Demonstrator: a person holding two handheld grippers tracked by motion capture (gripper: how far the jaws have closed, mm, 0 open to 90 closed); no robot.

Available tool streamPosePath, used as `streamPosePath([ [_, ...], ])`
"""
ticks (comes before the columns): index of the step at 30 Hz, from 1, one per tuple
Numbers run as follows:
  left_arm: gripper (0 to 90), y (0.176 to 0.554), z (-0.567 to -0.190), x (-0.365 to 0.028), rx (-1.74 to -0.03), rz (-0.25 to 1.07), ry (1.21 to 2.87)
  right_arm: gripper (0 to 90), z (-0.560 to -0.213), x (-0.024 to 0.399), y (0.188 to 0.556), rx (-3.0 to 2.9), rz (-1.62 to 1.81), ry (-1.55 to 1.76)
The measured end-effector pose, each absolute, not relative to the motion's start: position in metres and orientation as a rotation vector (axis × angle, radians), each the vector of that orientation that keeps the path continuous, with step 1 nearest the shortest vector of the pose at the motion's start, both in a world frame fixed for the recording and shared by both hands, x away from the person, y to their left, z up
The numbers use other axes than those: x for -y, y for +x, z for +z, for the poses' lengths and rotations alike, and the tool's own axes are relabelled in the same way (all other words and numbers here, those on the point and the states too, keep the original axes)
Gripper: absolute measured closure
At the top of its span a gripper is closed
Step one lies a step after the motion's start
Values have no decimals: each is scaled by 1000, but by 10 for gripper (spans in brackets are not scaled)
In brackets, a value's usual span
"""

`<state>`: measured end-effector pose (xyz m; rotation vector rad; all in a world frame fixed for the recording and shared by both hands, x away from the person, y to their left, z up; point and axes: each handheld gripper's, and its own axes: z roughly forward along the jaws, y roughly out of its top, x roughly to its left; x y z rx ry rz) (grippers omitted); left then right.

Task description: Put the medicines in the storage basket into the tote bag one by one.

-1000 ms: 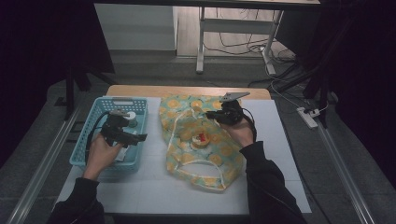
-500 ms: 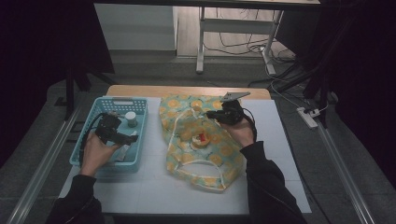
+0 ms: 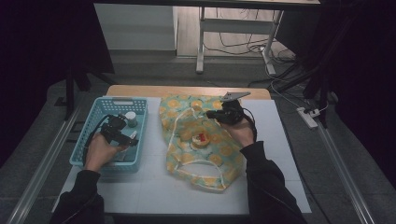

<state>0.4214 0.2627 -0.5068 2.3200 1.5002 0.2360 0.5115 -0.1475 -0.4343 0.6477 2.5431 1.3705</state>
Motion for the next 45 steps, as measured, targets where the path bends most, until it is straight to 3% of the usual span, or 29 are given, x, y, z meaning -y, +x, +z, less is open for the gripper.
streamPosePath([
  [3,91,422,-509,-262,-1505,221,2343,900,-434,148,511,-2543,1371,647],
  [11,403,424,-511,-260,-1516,167,2363,900,-433,147,510,-2540,1378,636],
  [21,697,424,-512,-259,-1563,113,2353,900,-435,146,511,-2549,1364,639],
  [34,725,431,-509,-259,-1709,27,2283,900,-433,148,511,-2539,1371,644],
  [45,727,428,-490,-267,-1672,87,2209,900,-431,148,510,-2525,1387,651],
])
